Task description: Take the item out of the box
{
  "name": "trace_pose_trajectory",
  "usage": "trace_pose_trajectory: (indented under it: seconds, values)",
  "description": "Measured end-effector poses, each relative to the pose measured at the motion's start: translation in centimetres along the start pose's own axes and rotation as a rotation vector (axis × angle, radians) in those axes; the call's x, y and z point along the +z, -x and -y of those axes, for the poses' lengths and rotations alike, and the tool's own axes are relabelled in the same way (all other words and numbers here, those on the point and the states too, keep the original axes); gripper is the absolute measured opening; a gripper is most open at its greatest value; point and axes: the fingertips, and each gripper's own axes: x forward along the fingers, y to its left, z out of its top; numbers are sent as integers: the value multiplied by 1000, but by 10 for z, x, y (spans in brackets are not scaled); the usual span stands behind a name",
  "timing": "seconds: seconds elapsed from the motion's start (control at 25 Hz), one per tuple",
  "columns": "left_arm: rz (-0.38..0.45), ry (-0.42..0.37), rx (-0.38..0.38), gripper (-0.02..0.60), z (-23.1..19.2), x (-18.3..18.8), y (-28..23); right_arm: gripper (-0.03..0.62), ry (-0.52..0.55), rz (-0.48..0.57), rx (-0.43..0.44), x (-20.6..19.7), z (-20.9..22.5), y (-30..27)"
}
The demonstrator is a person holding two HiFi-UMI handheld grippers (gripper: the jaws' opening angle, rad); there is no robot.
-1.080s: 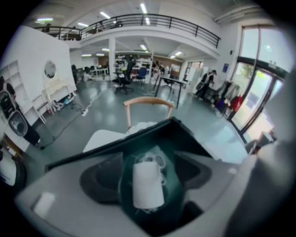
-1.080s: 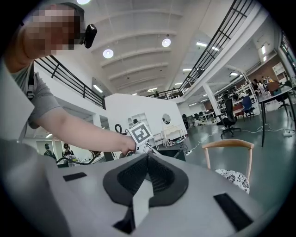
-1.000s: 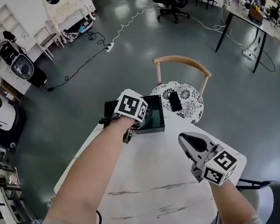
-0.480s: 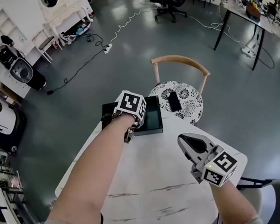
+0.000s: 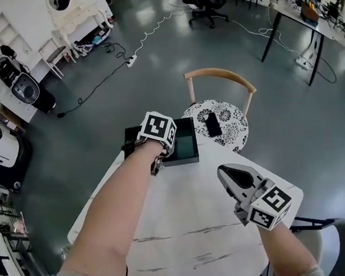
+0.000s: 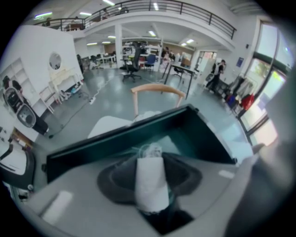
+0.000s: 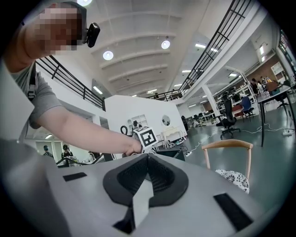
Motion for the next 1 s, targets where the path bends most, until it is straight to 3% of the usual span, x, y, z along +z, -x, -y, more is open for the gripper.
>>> trace_pose_trajectory:
  seconds: [0.56,1.0]
  values:
    - [145,39,-41,158,4,19,53,8,17,5,-9,19,-15,13]
    - [310,66,-108,159,29,40,144,8,38,15,-17,56,-41,22]
